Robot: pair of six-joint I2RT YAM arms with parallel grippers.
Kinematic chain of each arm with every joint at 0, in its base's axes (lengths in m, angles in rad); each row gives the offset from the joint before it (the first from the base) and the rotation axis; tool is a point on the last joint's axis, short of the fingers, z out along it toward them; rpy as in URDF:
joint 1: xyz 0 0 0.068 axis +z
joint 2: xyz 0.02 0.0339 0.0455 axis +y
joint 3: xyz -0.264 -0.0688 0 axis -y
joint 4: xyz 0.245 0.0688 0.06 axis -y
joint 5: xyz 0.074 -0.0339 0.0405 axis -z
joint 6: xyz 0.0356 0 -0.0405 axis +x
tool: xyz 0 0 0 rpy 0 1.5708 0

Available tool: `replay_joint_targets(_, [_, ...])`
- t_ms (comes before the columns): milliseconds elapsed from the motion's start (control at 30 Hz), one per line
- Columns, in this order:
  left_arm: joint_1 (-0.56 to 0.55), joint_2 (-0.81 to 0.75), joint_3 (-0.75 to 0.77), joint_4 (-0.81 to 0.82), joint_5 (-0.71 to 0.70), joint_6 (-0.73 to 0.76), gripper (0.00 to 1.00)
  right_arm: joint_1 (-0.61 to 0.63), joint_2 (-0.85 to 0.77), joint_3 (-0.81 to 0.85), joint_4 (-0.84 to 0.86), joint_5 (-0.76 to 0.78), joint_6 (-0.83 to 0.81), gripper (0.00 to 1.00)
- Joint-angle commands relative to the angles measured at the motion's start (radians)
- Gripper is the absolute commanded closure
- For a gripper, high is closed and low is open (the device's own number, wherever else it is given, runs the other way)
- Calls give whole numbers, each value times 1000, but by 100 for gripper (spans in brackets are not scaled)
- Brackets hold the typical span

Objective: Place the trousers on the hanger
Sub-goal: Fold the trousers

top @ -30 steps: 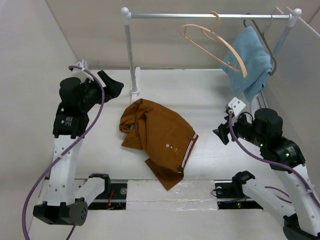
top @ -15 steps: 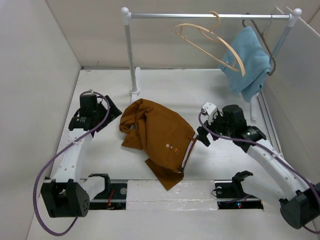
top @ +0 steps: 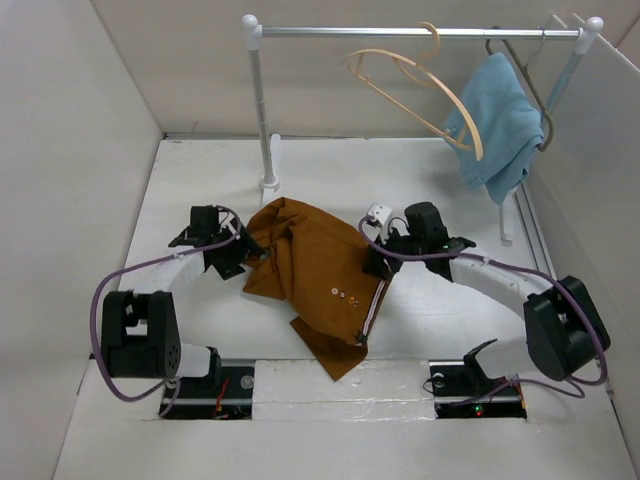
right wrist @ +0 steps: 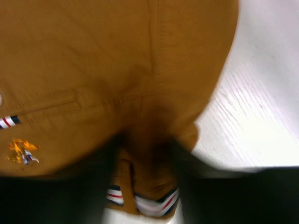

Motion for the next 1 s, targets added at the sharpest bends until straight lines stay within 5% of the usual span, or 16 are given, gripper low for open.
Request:
replay_joint_targets(0, [-1,42,-5,159,57,-29,35,45,28,76,116,-65,7,61])
replay_joint_targets(33, [-1,45,0,168,51,-29,74,56,34,124,81,-49,0,87])
replay_joint_targets(67, [-1,43,32,173,51,-23,97,68,31,156,51,-26,-10,100])
replay_joint_targets(100, [-1,37,63,129,39,-14,100,80,21,190,-21,35,-33,100])
replay_joint_targets(367, [-1,-333,340,-48,-257,21,100,300,-226,576,-403,306,-53,100])
replay_joint_targets(733, [-20,-472,811,-281,-808,214,100,449,-320,1134,-939,238,6,100])
replay_joint_targets(833, [-20,-437,908,-301,-868,292,100,449,-308,1224,-1003,264,32,100])
replay_joint_targets(967, [-20,-335,844,-206,-692,386,100,365,-325,1088,-1039,483,36,100])
